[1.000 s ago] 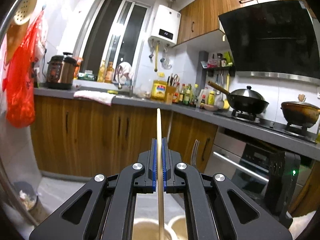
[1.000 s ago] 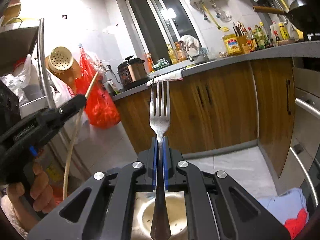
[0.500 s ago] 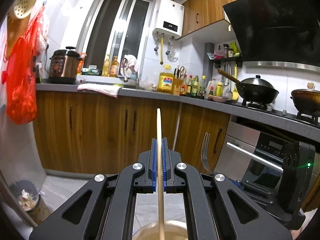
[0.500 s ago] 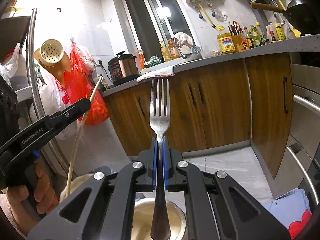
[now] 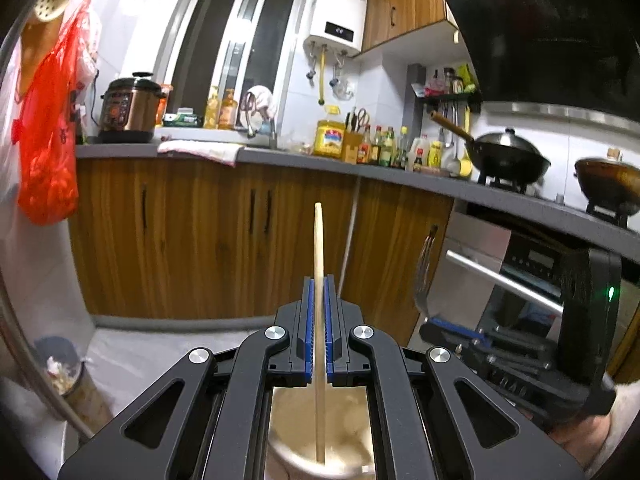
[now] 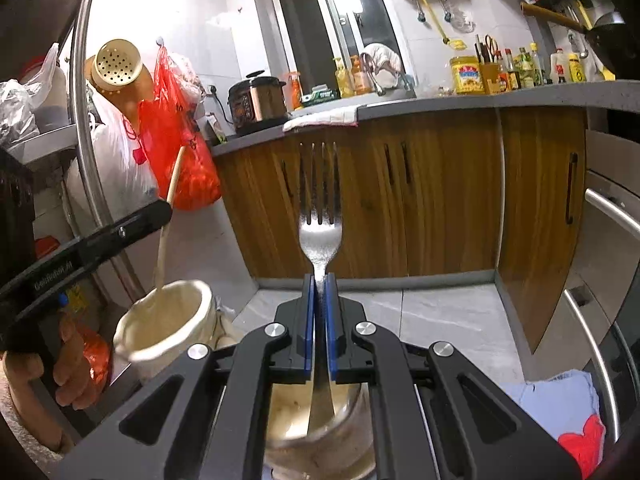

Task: Organize utensils
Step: 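Drop chopstick into larger cup with left tool while right tool drops fork into smaller cup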

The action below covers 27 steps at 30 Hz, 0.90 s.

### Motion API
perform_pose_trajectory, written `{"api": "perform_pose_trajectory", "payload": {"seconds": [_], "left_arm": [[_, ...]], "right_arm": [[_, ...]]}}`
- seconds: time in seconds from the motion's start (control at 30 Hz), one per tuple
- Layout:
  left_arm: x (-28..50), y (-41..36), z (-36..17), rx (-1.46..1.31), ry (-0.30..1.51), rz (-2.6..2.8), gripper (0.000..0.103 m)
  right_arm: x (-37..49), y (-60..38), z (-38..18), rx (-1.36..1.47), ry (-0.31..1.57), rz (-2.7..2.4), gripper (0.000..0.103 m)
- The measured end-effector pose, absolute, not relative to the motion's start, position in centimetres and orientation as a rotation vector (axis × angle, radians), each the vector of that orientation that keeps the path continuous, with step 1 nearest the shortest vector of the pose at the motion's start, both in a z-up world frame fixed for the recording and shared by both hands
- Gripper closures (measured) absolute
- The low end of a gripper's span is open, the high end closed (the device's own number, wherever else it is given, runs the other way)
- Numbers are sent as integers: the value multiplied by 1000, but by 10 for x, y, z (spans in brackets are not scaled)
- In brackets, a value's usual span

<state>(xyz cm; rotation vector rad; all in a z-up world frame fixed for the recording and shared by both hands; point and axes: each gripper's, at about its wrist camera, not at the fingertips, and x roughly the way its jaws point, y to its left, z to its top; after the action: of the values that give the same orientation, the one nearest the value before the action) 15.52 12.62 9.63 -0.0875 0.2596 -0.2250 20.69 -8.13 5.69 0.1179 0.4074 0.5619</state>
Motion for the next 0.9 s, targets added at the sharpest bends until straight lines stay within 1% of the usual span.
{"api": "perform_pose_trajectory", "payload": {"seconds": [0.43,0.6,0.9], "left_arm": [[153,116,67,-50,355,-202,98],[150,118,66,-50,350,-203,98],[147,118,69,-48,355,-183,98]], "right_arm": [[184,-69,42,62,462,621,98],[187,-70,39,74,492,624,98],[185,-70,39,68,489,631,98]]}}
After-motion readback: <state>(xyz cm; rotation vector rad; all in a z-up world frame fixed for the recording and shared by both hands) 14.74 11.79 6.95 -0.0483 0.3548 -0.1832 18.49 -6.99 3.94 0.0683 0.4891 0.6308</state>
